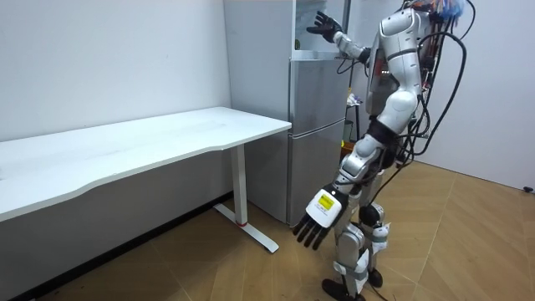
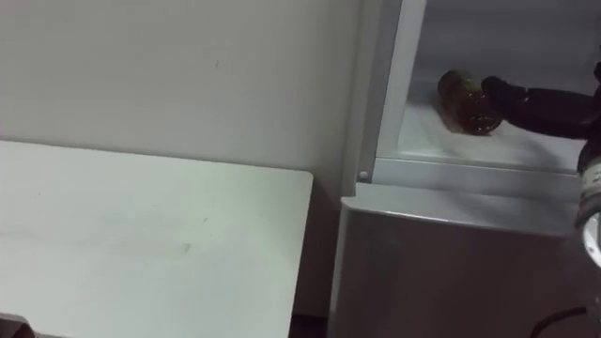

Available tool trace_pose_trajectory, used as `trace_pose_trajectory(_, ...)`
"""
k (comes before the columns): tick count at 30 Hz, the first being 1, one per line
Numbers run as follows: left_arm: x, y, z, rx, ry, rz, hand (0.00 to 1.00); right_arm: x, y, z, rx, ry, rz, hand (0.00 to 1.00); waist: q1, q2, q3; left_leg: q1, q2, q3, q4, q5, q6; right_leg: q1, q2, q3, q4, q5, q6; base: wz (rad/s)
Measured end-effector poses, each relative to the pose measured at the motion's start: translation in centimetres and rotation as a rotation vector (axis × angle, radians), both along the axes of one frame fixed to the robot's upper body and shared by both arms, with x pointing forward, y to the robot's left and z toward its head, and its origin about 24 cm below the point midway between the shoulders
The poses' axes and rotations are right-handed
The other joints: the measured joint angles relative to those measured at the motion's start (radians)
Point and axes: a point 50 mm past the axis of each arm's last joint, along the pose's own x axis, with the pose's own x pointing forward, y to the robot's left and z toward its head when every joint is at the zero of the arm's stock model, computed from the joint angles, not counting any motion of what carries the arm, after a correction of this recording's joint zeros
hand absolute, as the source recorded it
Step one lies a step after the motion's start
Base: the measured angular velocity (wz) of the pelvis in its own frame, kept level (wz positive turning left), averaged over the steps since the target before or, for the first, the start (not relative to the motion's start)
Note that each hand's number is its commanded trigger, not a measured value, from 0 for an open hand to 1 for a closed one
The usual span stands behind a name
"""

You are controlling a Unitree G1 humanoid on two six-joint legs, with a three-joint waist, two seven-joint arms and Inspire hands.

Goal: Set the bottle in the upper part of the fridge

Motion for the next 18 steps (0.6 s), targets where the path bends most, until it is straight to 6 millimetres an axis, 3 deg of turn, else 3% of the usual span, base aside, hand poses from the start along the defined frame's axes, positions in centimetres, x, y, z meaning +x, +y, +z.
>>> trace_pose_trajectory(7, 1.3, -0.4, -0.2, -0.013, -0.007, -0.067, 0.0, -1.4, 1.6, -0.2, -0.113, -0.055, -0.005, 0.0, -0.034, 0.004, -0.0015, 0.003, -0.003, 0.006, 0.015, -0.004, 0.005, -0.003, -0.003, 0.014, 0.0, -0.007, 0.001, -0.01)
trace_pose_trajectory(14, 0.6, -0.9, -0.7, -0.025, 0.02, -0.087, 0.0, -3.9, 3.2, -0.7, -0.22, -0.126, -0.003, 0.0, -0.042, 0.008, -0.0036, 0.02, -0.001, 0.021, 0.006, -0.006, 0.003, -0.004, 0.004, 0.051, 0.004, -0.007, 0.001, -0.13)
trace_pose_trajectory(18, 0.3, -1.5, -1.1, -0.04, 0.015, -0.086, 0.0, -5.7, 3.4, -3.1, -0.251, -0.11, -0.026, 0.0, -0.042, 0.01, -0.003, 0.032, 0.0, 0.031, -0.002, -0.008, 0.003, 0.0, 0.005, 0.063, 0.004, -0.007, 0.001, -0.08)
